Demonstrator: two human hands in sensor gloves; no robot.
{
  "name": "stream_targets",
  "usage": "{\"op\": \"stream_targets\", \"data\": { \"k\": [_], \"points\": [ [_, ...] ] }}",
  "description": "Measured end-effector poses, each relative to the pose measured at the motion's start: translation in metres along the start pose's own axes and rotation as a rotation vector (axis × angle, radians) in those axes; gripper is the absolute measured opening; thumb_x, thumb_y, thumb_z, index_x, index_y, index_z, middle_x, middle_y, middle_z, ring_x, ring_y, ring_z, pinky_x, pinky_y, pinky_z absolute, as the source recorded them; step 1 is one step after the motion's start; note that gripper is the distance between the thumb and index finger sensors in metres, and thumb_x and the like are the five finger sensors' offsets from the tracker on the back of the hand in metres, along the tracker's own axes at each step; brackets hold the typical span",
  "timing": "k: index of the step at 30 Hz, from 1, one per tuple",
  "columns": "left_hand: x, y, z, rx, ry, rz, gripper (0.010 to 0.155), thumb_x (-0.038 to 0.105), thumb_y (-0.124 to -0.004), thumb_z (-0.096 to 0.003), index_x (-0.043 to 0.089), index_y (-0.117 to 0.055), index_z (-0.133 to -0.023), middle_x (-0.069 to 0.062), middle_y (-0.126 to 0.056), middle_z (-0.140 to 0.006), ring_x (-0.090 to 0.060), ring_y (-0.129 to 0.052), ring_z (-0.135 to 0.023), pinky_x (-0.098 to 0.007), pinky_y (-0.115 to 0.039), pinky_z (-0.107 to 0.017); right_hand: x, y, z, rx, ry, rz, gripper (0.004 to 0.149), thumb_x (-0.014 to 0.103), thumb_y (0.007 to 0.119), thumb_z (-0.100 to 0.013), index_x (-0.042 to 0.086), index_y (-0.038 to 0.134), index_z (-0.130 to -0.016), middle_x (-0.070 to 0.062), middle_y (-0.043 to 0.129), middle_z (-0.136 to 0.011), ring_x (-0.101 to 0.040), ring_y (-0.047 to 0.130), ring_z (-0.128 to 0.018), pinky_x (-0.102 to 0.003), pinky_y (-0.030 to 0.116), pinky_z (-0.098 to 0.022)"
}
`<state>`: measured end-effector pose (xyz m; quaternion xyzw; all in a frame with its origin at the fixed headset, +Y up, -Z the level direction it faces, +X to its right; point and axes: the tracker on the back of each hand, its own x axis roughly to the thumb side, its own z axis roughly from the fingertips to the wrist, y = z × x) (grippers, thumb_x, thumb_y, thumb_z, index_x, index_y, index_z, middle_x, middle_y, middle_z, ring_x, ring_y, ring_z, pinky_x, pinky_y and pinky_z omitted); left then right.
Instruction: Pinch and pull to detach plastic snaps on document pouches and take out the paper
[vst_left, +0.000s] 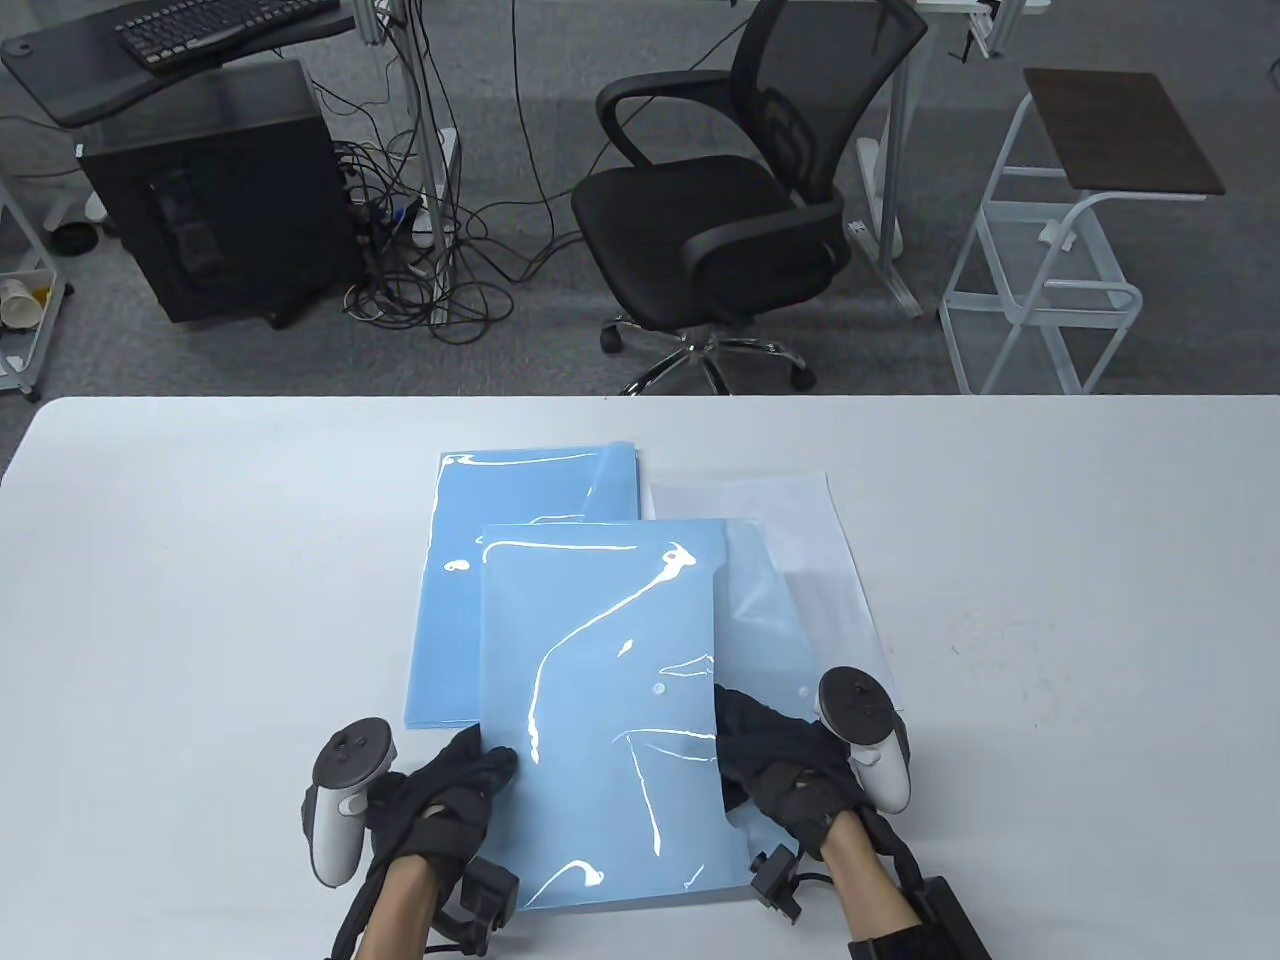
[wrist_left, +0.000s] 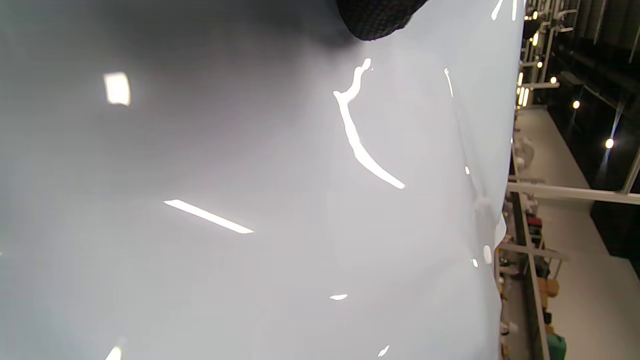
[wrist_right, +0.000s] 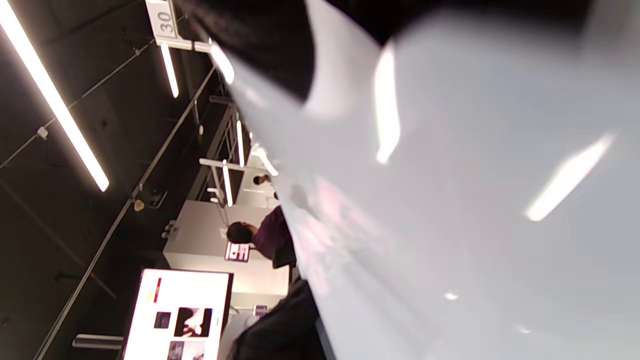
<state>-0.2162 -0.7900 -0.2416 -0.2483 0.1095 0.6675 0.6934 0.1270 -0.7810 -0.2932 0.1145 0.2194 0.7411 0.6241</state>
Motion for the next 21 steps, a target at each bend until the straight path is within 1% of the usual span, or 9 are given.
{"op": "stream_targets", "data": {
  "k": [1,2,4,8,10,12,15,17,21],
  "points": [
    [0.000,0.000,0.000,0.005,0.001,0.003,0.049,0.028,-0.064,-0.0614,0.015,-0.052,-0.107,-0.003,-0.081,-0.099,-0.029,-0.097,-0.076,-0.043,-0.085,-0.055,0.002,0.002,0.001,-0.031,0.011,0.014,0.069,0.029,0.088,-0.050,-0.007,0.060,-0.102,-0.016,0.097,-0.081,-0.029,0.109,-0.048,-0.044,0.096,-0.029],
    [0.000,0.000,0.001,0.023,0.002,-0.004,0.049,0.028,-0.064,-0.0614,0.016,-0.053,-0.107,-0.003,-0.081,-0.098,-0.029,-0.097,-0.075,-0.043,-0.086,-0.055,0.003,0.003,0.001,-0.038,0.014,0.030,0.061,0.026,0.087,-0.051,-0.004,0.065,-0.100,-0.013,0.100,-0.077,-0.027,0.109,-0.046,-0.042,0.096,-0.028],
    [0.001,0.002,0.001,0.036,-0.005,-0.019,0.048,0.028,-0.065,-0.0614,0.016,-0.054,-0.107,-0.002,-0.083,-0.097,-0.028,-0.098,-0.075,-0.042,-0.087,-0.054,0.005,0.004,0.003,-0.110,0.035,0.069,0.054,0.024,0.088,-0.050,-0.002,0.071,-0.096,-0.012,0.103,-0.072,-0.026,0.110,-0.042,-0.042,0.097,-0.025],
    [0.001,0.005,0.003,0.043,-0.011,0.003,0.048,0.028,-0.065,-0.0611,0.017,-0.055,-0.107,-0.001,-0.084,-0.096,-0.027,-0.099,-0.074,-0.041,-0.088,-0.054,0.013,0.004,0.009,-0.264,0.069,0.188,0.051,0.021,0.088,-0.049,-0.002,0.075,-0.092,-0.014,0.104,-0.067,-0.026,0.110,-0.035,-0.041,0.096,-0.020],
    [0.002,0.005,0.003,0.044,-0.018,0.010,0.048,0.027,-0.065,-0.0610,0.016,-0.055,-0.107,-0.002,-0.084,-0.096,-0.027,-0.100,-0.073,-0.041,-0.088,-0.053,0.017,0.001,0.011,-0.299,0.075,0.241,0.051,0.020,0.088,-0.049,-0.003,0.076,-0.092,-0.014,0.104,-0.067,-0.026,0.109,-0.034,-0.041,0.095,-0.018],
    [0.003,0.008,0.004,0.056,-0.022,0.018,0.048,0.028,-0.064,-0.0609,0.017,-0.055,-0.107,-0.002,-0.084,-0.096,-0.026,-0.100,-0.072,-0.040,-0.089,-0.052,0.021,-0.004,0.014,-0.326,0.092,0.240,0.050,0.019,0.088,-0.049,-0.003,0.076,-0.092,-0.015,0.104,-0.066,-0.027,0.109,-0.033,-0.042,0.095,-0.018],
    [0.003,0.018,0.007,0.104,-0.021,0.011,0.048,0.027,-0.064,-0.0602,0.016,-0.056,-0.106,-0.002,-0.086,-0.093,-0.024,-0.102,-0.067,-0.038,-0.090,-0.049,0.030,-0.024,0.020,-0.372,0.139,0.272,0.050,0.018,0.087,-0.049,-0.003,0.075,-0.093,-0.016,0.103,-0.067,-0.028,0.108,-0.034,-0.042,0.094,-0.018],
    [0.003,0.025,0.009,0.133,-0.016,0.011,0.048,0.025,-0.065,-0.0597,0.015,-0.057,-0.106,-0.003,-0.087,-0.091,-0.023,-0.103,-0.063,-0.037,-0.091,-0.045,0.034,-0.037,0.023,-0.382,0.170,0.282,0.050,0.016,0.086,-0.049,-0.004,0.074,-0.094,-0.018,0.102,-0.070,-0.029,0.108,-0.035,-0.043,0.094,-0.019],
    [0.002,0.034,0.011,0.160,-0.001,0.002,0.048,0.025,-0.065,-0.0590,0.015,-0.059,-0.105,-0.004,-0.089,-0.088,-0.022,-0.105,-0.057,-0.036,-0.092,-0.041,0.047,-0.068,0.036,-0.422,0.183,0.343,0.050,0.014,0.085,-0.049,-0.002,0.074,-0.095,-0.021,0.101,-0.074,-0.030,0.108,-0.036,-0.044,0.094,-0.020]
  ]
}}
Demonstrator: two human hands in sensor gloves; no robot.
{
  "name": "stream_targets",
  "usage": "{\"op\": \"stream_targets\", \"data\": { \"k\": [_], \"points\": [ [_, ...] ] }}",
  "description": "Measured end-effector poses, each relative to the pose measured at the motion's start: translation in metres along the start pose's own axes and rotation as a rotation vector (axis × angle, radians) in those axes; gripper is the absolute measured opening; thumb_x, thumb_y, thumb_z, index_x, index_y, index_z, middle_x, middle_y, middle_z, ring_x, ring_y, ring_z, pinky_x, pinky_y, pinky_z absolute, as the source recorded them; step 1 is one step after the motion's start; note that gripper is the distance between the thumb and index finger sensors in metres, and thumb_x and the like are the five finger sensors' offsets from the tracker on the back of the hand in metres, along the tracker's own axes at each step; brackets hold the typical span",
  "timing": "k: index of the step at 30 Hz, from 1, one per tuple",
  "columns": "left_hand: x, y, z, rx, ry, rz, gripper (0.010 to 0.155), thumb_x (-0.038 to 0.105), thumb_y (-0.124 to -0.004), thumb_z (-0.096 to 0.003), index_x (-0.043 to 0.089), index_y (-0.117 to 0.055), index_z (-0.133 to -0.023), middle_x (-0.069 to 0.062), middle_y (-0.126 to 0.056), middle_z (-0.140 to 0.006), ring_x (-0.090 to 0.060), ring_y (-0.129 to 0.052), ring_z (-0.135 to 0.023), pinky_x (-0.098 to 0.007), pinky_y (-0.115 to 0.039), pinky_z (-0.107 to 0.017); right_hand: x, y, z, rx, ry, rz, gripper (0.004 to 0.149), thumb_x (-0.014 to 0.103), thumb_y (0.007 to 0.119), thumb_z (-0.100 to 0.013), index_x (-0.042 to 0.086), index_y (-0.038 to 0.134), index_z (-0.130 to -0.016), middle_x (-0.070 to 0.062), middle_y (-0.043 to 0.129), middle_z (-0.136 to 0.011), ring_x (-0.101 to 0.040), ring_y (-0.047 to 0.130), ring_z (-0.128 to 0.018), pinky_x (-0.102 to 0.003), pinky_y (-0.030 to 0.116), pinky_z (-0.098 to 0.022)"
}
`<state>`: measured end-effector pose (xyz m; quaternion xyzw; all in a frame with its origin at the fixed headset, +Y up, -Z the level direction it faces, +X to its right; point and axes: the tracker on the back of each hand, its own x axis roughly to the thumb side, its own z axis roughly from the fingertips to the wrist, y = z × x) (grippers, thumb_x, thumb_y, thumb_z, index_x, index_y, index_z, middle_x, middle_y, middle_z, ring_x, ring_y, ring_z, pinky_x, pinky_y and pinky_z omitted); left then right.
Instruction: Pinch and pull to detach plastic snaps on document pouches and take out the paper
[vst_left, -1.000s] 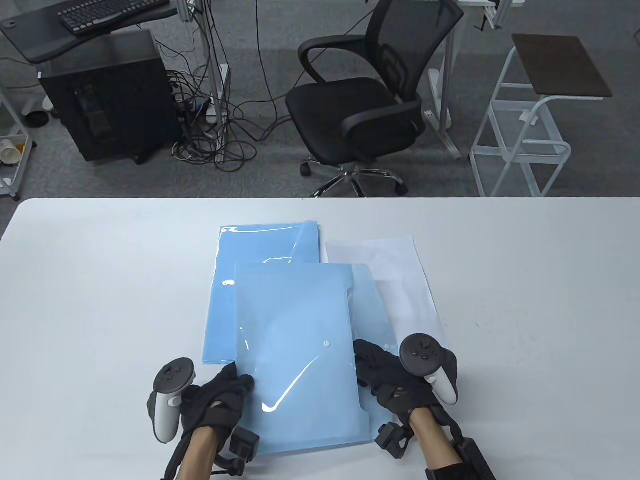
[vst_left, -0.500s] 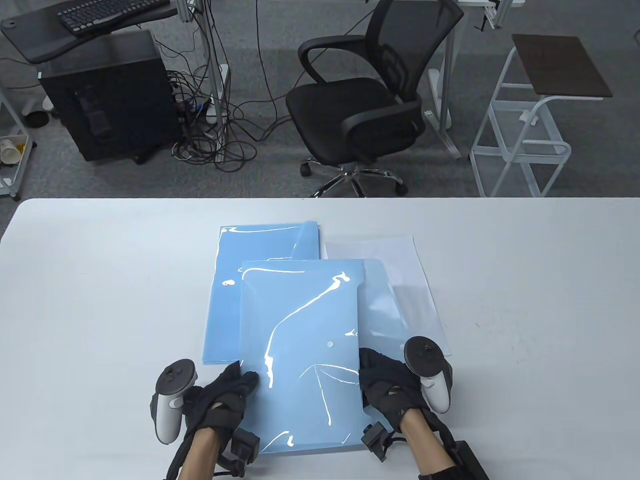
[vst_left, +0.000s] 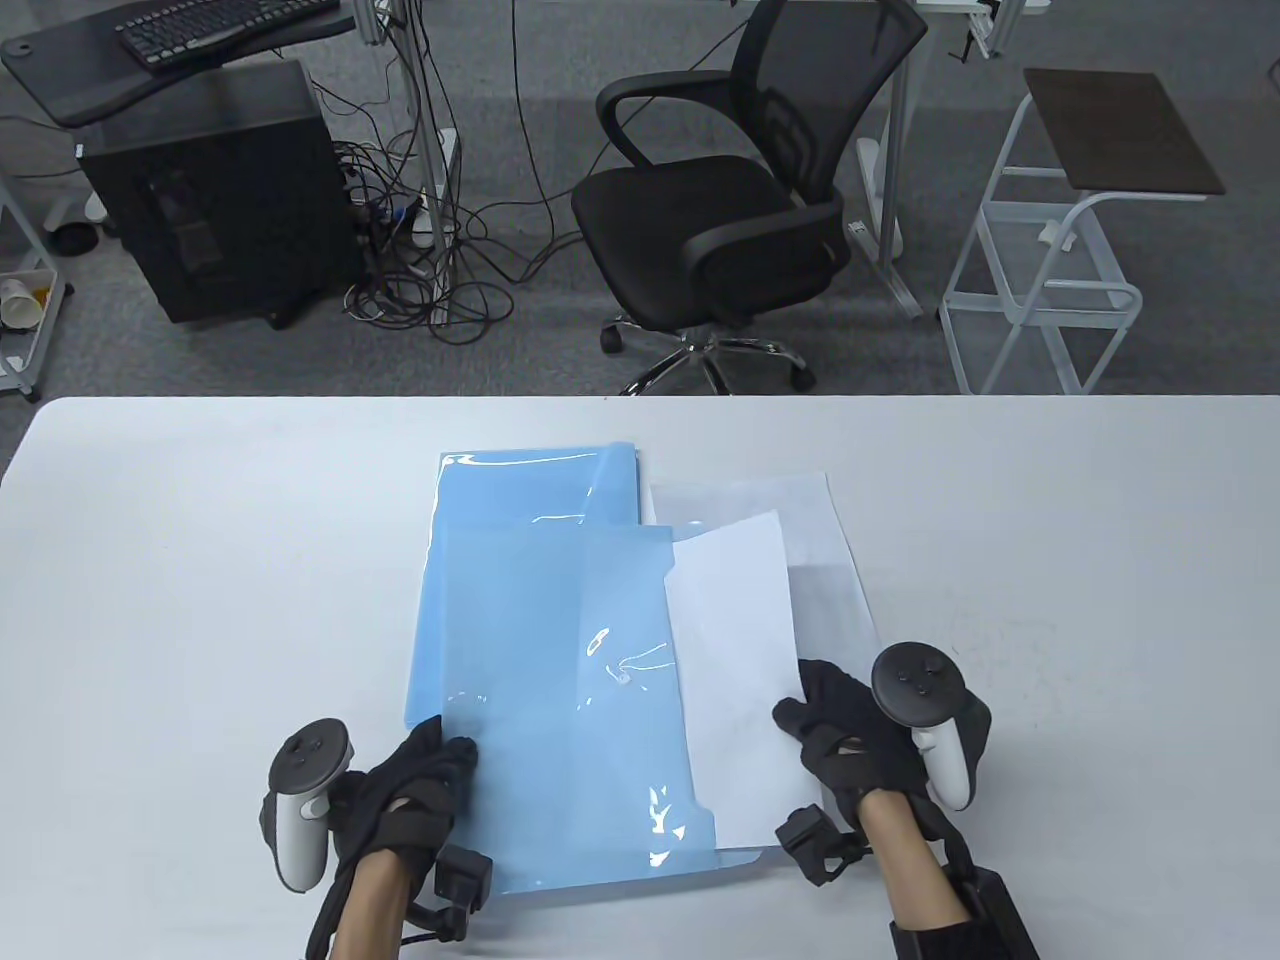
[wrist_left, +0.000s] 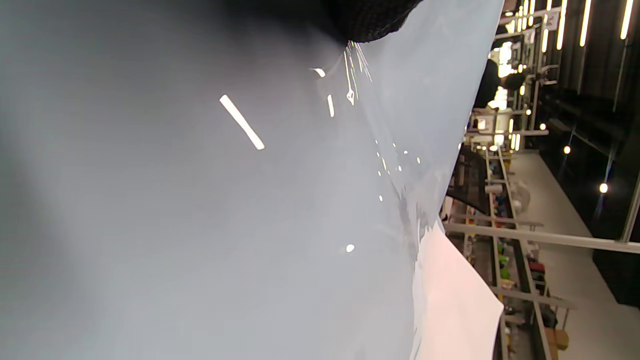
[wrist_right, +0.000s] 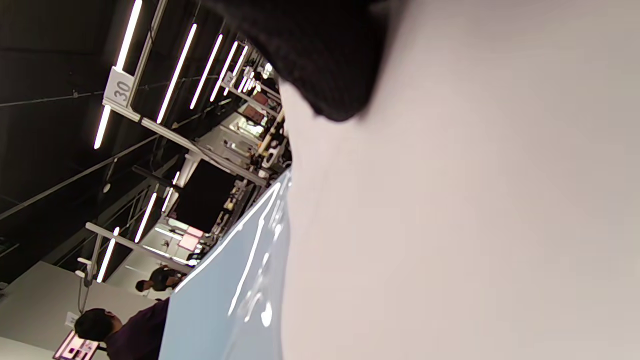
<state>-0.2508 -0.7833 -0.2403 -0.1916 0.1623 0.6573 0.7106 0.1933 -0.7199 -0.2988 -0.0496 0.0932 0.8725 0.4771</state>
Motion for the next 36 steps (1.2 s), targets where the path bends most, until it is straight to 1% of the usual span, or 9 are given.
{"op": "stream_targets", "data": {
  "k": [2,8,14,16,19,22,25,29,36],
  "points": [
    [0.000,0.002,-0.001,0.012,0.006,0.008,0.048,0.024,-0.066,-0.0587,0.014,-0.059,-0.105,-0.004,-0.090,-0.088,-0.022,-0.105,-0.056,-0.035,-0.092,-0.039,0.000,-0.015,0.000,-0.020,0.004,-0.001,0.049,0.013,0.084,-0.049,-0.001,0.074,-0.095,-0.022,0.101,-0.074,-0.030,0.108,-0.037,-0.044,0.093,-0.020],
    [-0.002,0.005,-0.001,0.029,0.048,-0.006,0.047,0.024,-0.066,-0.0582,0.012,-0.061,-0.104,-0.005,-0.091,-0.085,-0.022,-0.106,-0.051,-0.034,-0.092,-0.036,-0.005,-0.073,0.002,-0.046,0.051,-0.037,0.047,0.012,0.081,-0.051,-0.001,0.074,-0.096,-0.022,0.100,-0.076,-0.032,0.106,-0.040,-0.046,0.092,-0.023],
    [-0.002,0.004,0.000,0.016,0.071,0.013,0.047,0.023,-0.067,-0.0581,0.012,-0.061,-0.104,-0.005,-0.092,-0.084,-0.021,-0.106,-0.047,-0.034,-0.092,-0.034,-0.020,-0.130,0.001,-0.188,0.079,-0.108,0.046,0.012,0.078,-0.051,0.003,0.075,-0.096,-0.021,0.099,-0.077,-0.033,0.105,-0.043,-0.047,0.091,-0.026],
    [-0.001,0.004,0.000,0.014,0.071,0.013,0.047,0.023,-0.067,-0.0581,0.012,-0.061,-0.104,-0.005,-0.092,-0.084,-0.021,-0.106,-0.047,-0.034,-0.092,-0.034,-0.027,-0.144,-0.002,-0.233,0.095,-0.116,0.046,0.012,0.077,-0.051,0.004,0.075,-0.096,-0.020,0.098,-0.077,-0.033,0.104,-0.044,-0.047,0.091,-0.027],
    [-0.003,0.005,0.000,0.002,0.077,0.036,0.047,0.024,-0.066,-0.0583,0.011,-0.061,-0.104,-0.005,-0.092,-0.083,-0.021,-0.106,-0.047,-0.034,-0.092,-0.035,-0.038,-0.156,-0.009,-0.271,0.119,-0.125,0.045,0.012,0.076,-0.052,0.006,0.075,-0.096,-0.019,0.098,-0.078,-0.033,0.104,-0.045,-0.048,0.091,-0.028],
    [-0.003,0.006,-0.001,-0.011,0.081,0.046,0.047,0.024,-0.066,-0.0583,0.011,-0.061,-0.104,-0.005,-0.092,-0.083,-0.020,-0.106,-0.046,-0.034,-0.092,-0.035,-0.050,-0.158,-0.021,-0.278,0.151,-0.127,0.046,0.013,0.076,-0.052,0.007,0.075,-0.097,-0.018,0.098,-0.078,-0.033,0.103,-0.045,-0.048,0.090,-0.028],
    [-0.003,0.006,-0.001,-0.015,0.084,0.047,0.047,0.024,-0.066,-0.0584,0.011,-0.061,-0.104,-0.005,-0.092,-0.083,-0.020,-0.106,-0.046,-0.034,-0.092,-0.035,-0.059,-0.148,-0.033,-0.244,0.148,-0.147,0.045,0.014,0.077,-0.052,0.007,0.075,-0.097,-0.017,0.098,-0.077,-0.032,0.103,-0.044,-0.047,0.090,-0.027],
    [-0.003,0.005,-0.002,-0.026,0.086,0.047,0.047,0.024,-0.066,-0.0585,0.011,-0.061,-0.104,-0.004,-0.092,-0.083,-0.020,-0.106,-0.046,-0.034,-0.092,-0.035,-0.064,-0.128,-0.052,-0.209,0.137,-0.148,0.045,0.016,0.077,-0.053,0.008,0.076,-0.097,-0.016,0.099,-0.076,-0.031,0.103,-0.044,-0.047,0.090,-0.027],
    [-0.004,0.003,-0.004,-0.039,0.089,0.040,0.048,0.024,-0.066,-0.0585,0.010,-0.061,-0.104,-0.004,-0.092,-0.082,-0.020,-0.106,-0.046,-0.034,-0.092,-0.035,-0.060,-0.089,-0.084,-0.120,0.116,-0.119,0.045,0.018,0.077,-0.053,0.008,0.076,-0.097,-0.015,0.099,-0.075,-0.030,0.103,-0.042,-0.046,0.090,-0.026]
  ]
}}
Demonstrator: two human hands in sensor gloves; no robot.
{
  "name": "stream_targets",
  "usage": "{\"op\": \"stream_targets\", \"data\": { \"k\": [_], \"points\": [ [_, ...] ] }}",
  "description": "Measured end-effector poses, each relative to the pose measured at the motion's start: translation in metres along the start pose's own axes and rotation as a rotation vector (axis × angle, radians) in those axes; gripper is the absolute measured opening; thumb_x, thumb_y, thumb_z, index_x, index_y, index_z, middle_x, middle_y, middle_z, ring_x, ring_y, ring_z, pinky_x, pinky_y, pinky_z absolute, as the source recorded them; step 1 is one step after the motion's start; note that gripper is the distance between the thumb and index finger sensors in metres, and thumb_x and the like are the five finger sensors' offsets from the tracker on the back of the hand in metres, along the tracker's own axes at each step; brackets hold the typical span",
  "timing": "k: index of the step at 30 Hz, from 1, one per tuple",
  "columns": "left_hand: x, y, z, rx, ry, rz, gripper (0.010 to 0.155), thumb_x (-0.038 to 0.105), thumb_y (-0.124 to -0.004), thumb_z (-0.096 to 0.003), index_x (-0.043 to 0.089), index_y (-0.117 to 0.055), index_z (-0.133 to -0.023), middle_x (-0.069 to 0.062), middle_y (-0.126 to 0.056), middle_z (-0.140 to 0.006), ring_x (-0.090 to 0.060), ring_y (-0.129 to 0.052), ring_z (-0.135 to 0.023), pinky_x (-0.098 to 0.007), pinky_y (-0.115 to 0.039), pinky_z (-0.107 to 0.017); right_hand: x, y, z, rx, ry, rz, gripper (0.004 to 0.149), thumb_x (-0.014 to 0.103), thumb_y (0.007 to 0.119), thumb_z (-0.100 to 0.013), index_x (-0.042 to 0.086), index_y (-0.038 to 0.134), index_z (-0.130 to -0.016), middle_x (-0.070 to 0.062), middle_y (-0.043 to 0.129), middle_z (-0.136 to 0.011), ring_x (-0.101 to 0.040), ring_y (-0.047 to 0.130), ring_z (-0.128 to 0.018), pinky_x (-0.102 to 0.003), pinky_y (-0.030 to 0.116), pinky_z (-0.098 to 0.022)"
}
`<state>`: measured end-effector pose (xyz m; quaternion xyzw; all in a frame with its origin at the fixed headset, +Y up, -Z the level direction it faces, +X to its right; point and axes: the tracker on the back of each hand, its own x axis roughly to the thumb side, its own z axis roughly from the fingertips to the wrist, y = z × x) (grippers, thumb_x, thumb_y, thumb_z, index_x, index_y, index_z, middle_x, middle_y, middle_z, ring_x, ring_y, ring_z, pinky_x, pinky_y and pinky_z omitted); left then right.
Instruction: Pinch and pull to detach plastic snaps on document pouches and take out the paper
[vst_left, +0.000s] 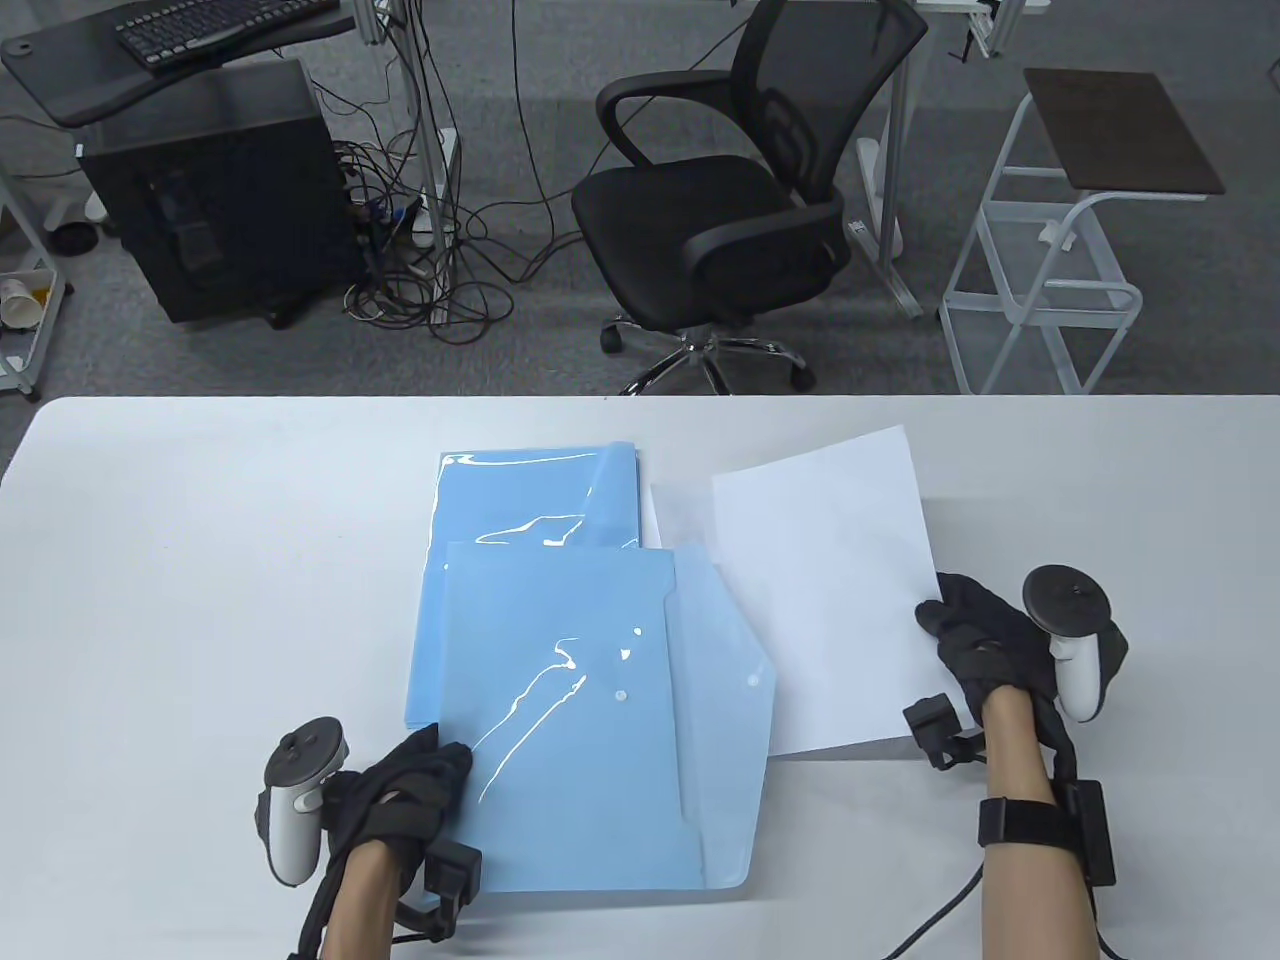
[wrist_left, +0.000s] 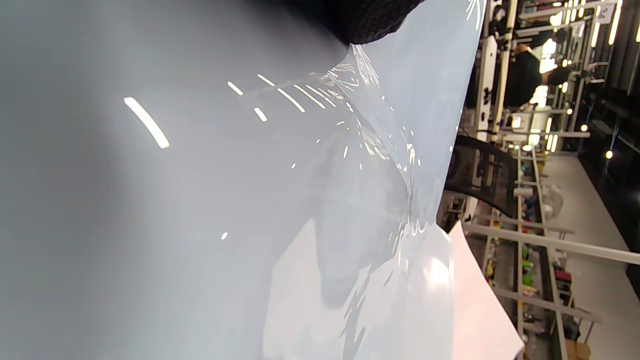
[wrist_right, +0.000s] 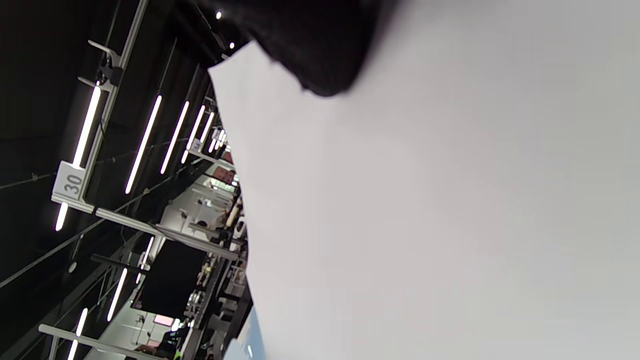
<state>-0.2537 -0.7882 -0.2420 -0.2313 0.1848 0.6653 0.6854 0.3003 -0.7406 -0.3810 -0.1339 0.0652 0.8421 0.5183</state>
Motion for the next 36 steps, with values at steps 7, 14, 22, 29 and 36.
{"op": "stream_targets", "data": {
  "k": [7,14,22,29,36],
  "points": [
    [0.001,0.001,-0.001,0.002,0.005,0.003,0.048,0.024,-0.066,-0.0586,0.010,-0.061,-0.104,-0.004,-0.092,-0.082,-0.021,-0.106,-0.046,-0.035,-0.092,-0.035,0.007,0.031,-0.023,0.050,-0.005,0.016,0.045,0.018,0.077,-0.053,0.008,0.076,-0.097,-0.015,0.100,-0.074,-0.030,0.103,-0.042,-0.046,0.090,-0.026],
    [0.001,0.003,-0.001,0.012,0.012,-0.009,0.048,0.024,-0.066,-0.0586,0.010,-0.061,-0.104,-0.004,-0.092,-0.082,-0.021,-0.106,-0.047,-0.035,-0.092,-0.035,0.009,0.050,-0.042,0.073,0.025,0.057,0.044,0.018,0.077,-0.053,0.007,0.076,-0.096,-0.016,0.100,-0.073,-0.031,0.103,-0.042,-0.047,0.090,-0.026],
    [0.001,0.003,-0.002,0.009,0.010,-0.013,0.048,0.024,-0.066,-0.0587,0.010,-0.060,-0.104,-0.004,-0.092,-0.082,-0.021,-0.106,-0.047,-0.035,-0.092,-0.036,0.010,0.060,-0.047,0.064,0.041,0.121,0.047,0.017,0.079,-0.053,0.005,0.074,-0.098,-0.018,0.098,-0.076,-0.033,0.103,-0.043,-0.049,0.090,-0.027],
    [0.001,0.002,-0.003,0.009,0.007,-0.020,0.048,0.024,-0.065,-0.0589,0.010,-0.060,-0.104,-0.004,-0.092,-0.083,-0.021,-0.105,-0.048,-0.035,-0.092,-0.036,0.014,0.051,-0.039,0.010,0.038,0.158,0.056,0.020,0.083,-0.053,0.005,0.066,-0.104,-0.026,0.088,-0.092,-0.045,0.098,-0.060,-0.059,0.086,-0.038],
    [0.001,0.000,-0.005,0.004,-0.008,-0.017,0.048,0.025,-0.065,-0.0590,0.010,-0.060,-0.104,-0.004,-0.092,-0.083,-0.021,-0.106,-0.048,-0.035,-0.092,-0.036,0.028,0.027,-0.010,-0.103,-0.032,0.218,0.063,0.028,0.081,-0.055,0.007,0.057,-0.109,-0.033,0.059,-0.112,-0.063,0.067,-0.090,-0.074,0.065,-0.055]
  ]
}}
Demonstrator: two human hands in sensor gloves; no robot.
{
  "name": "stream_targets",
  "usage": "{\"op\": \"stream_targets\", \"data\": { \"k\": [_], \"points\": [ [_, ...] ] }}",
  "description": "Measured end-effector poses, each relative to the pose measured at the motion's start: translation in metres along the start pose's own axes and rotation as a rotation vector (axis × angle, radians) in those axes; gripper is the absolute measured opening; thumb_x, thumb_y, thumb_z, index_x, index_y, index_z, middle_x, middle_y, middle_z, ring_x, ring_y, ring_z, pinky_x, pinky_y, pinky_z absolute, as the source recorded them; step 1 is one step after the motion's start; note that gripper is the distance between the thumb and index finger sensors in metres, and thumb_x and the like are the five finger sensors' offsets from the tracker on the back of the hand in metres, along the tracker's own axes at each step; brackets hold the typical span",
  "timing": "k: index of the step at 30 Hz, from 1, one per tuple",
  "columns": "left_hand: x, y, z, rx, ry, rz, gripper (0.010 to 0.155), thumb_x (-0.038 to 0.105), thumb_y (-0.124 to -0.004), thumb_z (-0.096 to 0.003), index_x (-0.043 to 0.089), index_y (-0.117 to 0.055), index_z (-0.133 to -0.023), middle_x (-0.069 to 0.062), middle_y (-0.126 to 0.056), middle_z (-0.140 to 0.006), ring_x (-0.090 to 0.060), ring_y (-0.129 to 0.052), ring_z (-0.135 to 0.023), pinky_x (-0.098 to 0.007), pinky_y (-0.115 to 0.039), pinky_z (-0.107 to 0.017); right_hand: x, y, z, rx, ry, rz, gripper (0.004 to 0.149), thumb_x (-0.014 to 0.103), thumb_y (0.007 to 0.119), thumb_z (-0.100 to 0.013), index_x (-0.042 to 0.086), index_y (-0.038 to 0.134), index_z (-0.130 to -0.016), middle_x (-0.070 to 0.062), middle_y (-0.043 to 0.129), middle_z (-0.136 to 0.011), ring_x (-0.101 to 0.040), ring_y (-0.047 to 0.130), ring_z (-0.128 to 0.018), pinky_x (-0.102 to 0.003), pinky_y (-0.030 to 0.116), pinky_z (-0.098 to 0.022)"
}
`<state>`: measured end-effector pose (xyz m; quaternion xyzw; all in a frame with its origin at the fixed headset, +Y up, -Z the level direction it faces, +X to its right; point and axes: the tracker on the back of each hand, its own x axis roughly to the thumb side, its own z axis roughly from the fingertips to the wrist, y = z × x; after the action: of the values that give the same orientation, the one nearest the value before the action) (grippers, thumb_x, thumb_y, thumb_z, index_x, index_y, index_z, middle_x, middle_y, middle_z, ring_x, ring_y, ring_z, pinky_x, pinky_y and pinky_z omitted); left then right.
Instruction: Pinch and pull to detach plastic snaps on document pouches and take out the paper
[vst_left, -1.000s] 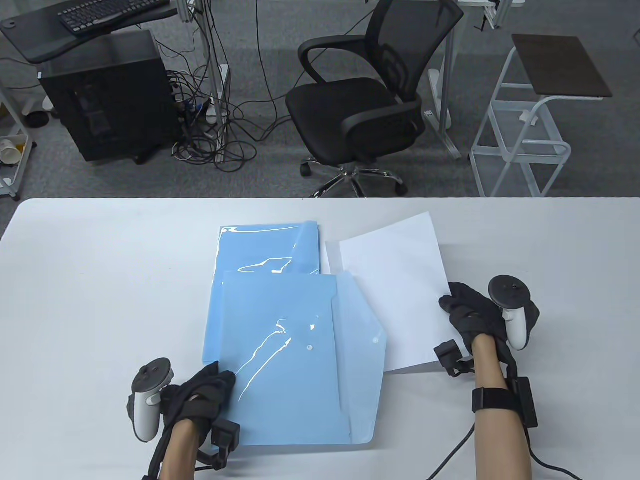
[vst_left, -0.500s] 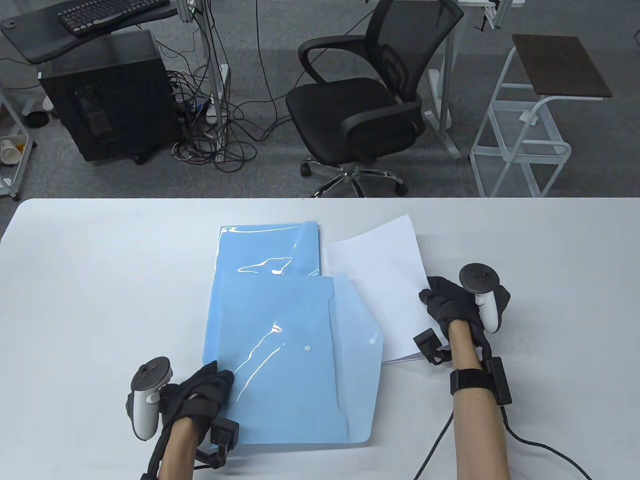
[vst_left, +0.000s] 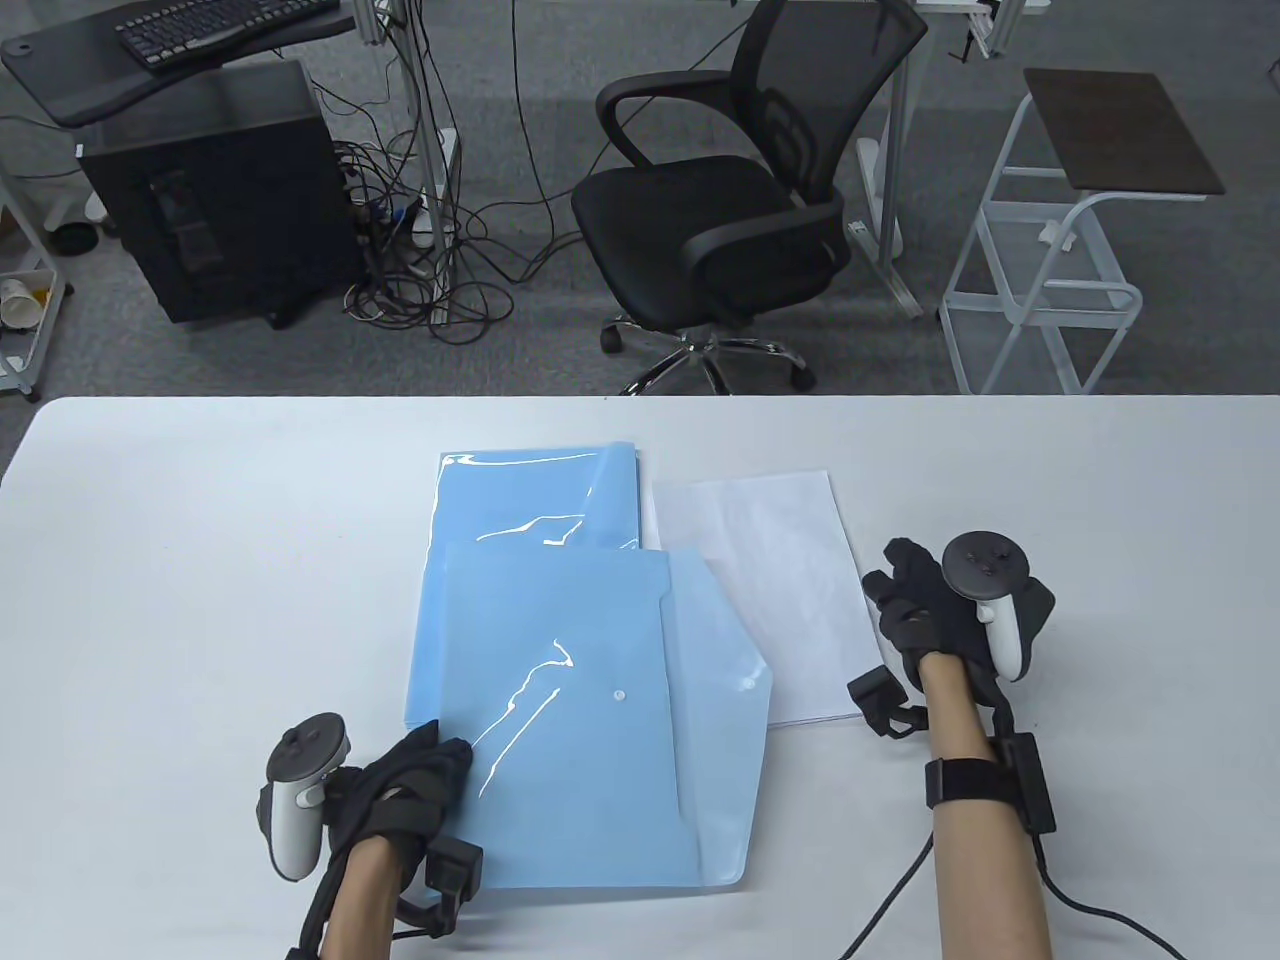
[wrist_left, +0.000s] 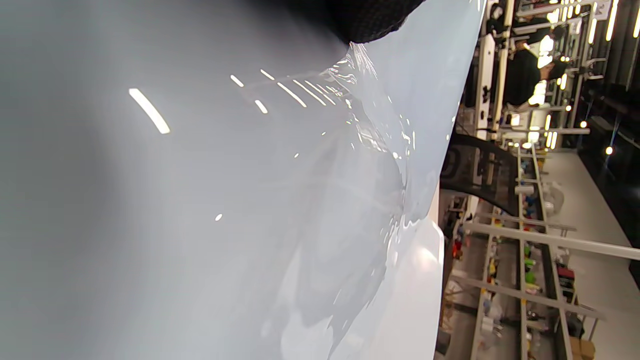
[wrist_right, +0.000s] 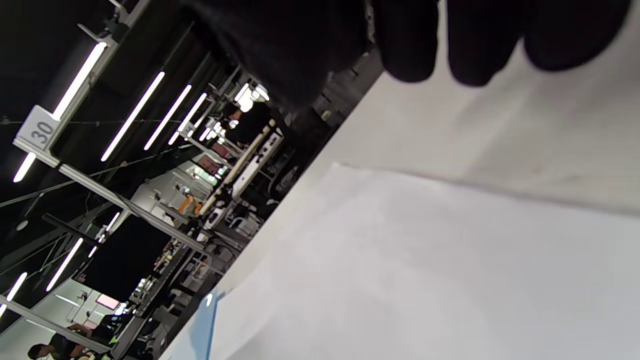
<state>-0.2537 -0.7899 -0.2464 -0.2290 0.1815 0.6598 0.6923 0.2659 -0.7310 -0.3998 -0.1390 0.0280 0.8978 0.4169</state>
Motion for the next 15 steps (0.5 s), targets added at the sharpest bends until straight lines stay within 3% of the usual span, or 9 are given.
{"op": "stream_targets", "data": {
  "k": [6,15],
  "points": [
    [0.000,-0.004,0.000,-0.006,-0.019,0.001,0.048,0.025,-0.065,-0.0593,0.011,-0.059,-0.104,-0.003,-0.091,-0.083,-0.020,-0.105,-0.049,-0.034,-0.092,-0.037,0.015,-0.008,0.038,-0.004,-0.102,-0.003,0.069,0.029,0.074,-0.057,0.005,0.041,-0.114,-0.034,0.034,-0.119,-0.066,0.043,-0.098,-0.078,0.050,-0.061],
    [0.000,-0.011,0.000,-0.041,-0.049,0.010,0.048,0.025,-0.064,-0.0595,0.011,-0.058,-0.105,-0.003,-0.091,-0.084,-0.019,-0.105,-0.049,-0.034,-0.092,-0.037,0.013,0.025,0.083,0.216,-0.164,0.065,0.060,0.017,0.071,-0.056,0.003,0.051,-0.111,-0.034,0.045,-0.117,-0.063,0.047,-0.098,-0.075,0.051,-0.063]
  ]
}}
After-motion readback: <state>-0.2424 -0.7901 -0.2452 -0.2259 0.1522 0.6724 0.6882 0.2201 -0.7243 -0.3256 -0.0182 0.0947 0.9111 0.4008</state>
